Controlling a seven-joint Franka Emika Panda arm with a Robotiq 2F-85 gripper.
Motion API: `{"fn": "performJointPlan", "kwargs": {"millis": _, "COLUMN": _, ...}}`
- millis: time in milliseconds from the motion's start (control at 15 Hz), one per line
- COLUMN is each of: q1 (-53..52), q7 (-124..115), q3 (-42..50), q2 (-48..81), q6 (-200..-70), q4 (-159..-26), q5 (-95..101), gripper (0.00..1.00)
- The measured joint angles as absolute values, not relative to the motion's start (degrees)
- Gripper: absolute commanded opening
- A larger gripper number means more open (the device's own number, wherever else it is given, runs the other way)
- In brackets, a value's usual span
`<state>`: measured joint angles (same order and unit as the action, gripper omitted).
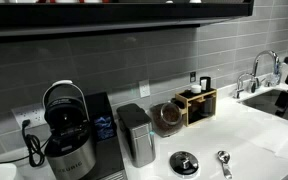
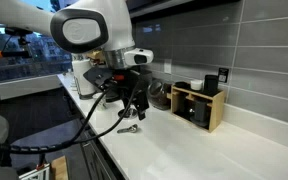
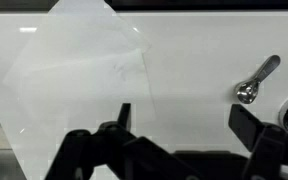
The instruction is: Use the spoon to put some contents of the jar in the cup
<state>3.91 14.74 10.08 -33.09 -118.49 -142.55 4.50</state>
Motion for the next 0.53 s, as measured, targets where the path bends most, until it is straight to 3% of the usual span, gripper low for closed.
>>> {"fn": "performJointPlan", "kwargs": {"millis": 533, "q1": 3.74, "q7": 14.74, "q3": 10.01, "q2": -33.04, "q6": -118.74, "q4": -142.56, "q5": 4.10, "gripper": 1.00}}
